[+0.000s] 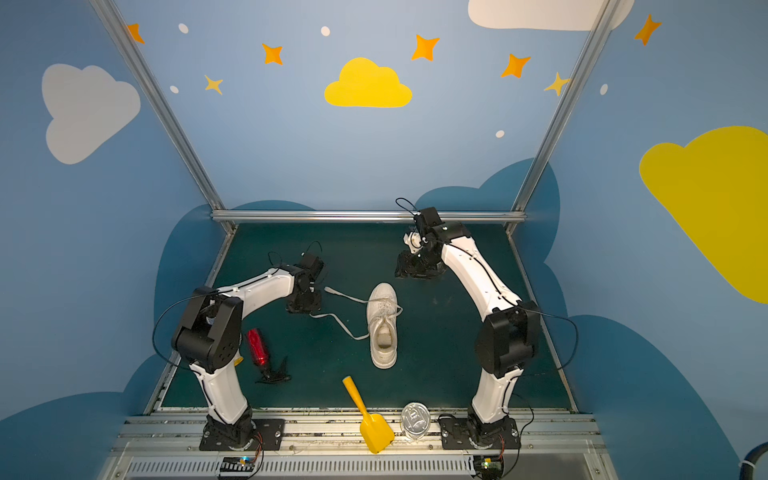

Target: Tie the shoes

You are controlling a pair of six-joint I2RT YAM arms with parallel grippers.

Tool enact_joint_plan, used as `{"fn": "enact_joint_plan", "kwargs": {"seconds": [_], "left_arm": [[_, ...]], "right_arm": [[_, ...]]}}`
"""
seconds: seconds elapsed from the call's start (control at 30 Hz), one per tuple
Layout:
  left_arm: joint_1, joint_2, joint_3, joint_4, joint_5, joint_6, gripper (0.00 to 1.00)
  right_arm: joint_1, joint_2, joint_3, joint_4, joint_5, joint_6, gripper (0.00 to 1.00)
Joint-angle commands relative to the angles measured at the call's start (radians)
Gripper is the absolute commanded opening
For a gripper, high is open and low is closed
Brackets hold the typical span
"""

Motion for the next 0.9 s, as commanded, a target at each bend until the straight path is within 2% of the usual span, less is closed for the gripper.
{"fn": "enact_joint_plan", "kwargs": {"seconds": [0.0, 0.13, 0.37, 0.53, 0.63, 0.73, 0.8, 0.87], "left_arm": [[-0.016, -0.059, 0.091, -0.058, -0.035, 0.083, 0.03], [-0.063, -0.048, 0.252, -0.093, -0.052, 0.156, 0.03], [-0.195, 0.098, 0.695, -0.166, -0.029, 0.249, 0.03], [-0.312, 0.262, 0.99, -0.202, -0.038, 0.293, 0.04], [-0.374, 0.394, 1.188, -0.234, -0.004, 0.317, 0.04], [-0.441, 0.529, 1.397, -0.273, 0.029, 0.333, 0.04], [-0.486, 0.586, 1.47, -0.269, 0.049, 0.353, 0.05], [-0.531, 0.607, 1.465, -0.233, 0.064, 0.373, 0.05]], "right_arm": [[-0.038, -0.097, -0.071, 0.015, -0.012, 0.001, 0.57], [-0.101, -0.2, -0.175, 0.04, -0.034, 0.019, 0.57], [-0.237, -0.37, -0.321, 0.053, -0.065, 0.028, 0.57], [-0.349, -0.478, -0.39, 0.053, -0.081, -0.019, 0.57], [-0.41, -0.556, -0.442, 0.077, -0.056, -0.039, 0.58], [-0.476, -0.646, -0.506, 0.131, -0.001, 0.002, 0.59], [-0.531, -0.701, -0.544, 0.16, 0.022, 0.02, 0.6], [-0.595, -0.736, -0.552, 0.16, 0.039, 0.033, 0.6]]}}
